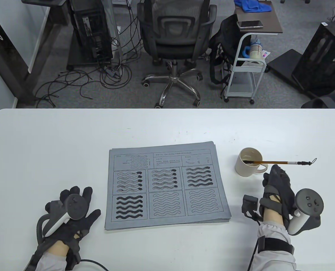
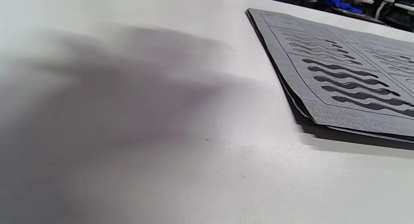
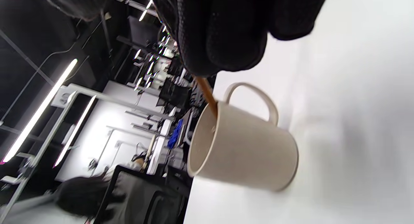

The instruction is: Trace patterns on water writing practice cloth with Chinese brush

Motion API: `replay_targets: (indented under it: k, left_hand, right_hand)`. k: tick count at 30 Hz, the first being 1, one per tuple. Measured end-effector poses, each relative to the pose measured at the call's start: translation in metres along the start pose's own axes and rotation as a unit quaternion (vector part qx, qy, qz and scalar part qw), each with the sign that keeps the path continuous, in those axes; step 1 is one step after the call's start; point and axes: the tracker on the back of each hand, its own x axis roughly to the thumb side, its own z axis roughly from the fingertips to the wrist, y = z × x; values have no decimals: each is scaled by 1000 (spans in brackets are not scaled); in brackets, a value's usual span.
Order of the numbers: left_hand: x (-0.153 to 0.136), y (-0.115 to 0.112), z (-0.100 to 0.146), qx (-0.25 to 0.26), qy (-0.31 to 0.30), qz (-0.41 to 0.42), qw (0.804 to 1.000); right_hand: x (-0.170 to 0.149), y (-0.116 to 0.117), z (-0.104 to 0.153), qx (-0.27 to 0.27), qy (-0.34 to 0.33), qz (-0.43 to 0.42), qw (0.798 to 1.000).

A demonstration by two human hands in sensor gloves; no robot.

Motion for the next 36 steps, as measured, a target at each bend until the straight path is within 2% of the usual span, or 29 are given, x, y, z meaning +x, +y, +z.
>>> replay_targets:
  k: [6,10,12,14,17,18,20,21,24,28,32,36]
  left_hand:
    - [4,2,4,37,-24,-2,999]
    - [6,9,10,74,-44,11,996]
    - [10,11,14,110,-62,18,992]
    - [15,10,17,142,-75,13,987]
    - [22,4,18,159,-90,-1,983]
    - [24,1,17,163,-99,-7,982]
    - [28,-5,15,163,-111,-19,980]
    - [30,-8,13,160,-117,-28,980]
    - [31,-11,10,155,-111,-48,980]
    - [27,-11,6,158,-93,-53,982]
    - [27,-11,3,157,-63,-81,982]
    - [26,-9,4,165,-59,-81,981]
  right_hand:
    - [36,7,33,84,-140,-21,986]
    - [58,17,57,81,-246,44,965]
    - [62,27,72,75,-303,92,946]
    - [57,45,90,51,-365,163,915]
    - [41,70,105,30,-419,228,878]
    - [36,79,109,38,-439,250,862]
    - [21,97,116,96,-459,335,818]
    - [16,100,118,96,-469,361,800]
    - [8,105,121,124,-479,401,771]
    - [8,106,118,137,-467,395,779]
    - [4,105,118,136,-458,410,776]
    - [6,102,120,119,-460,408,779]
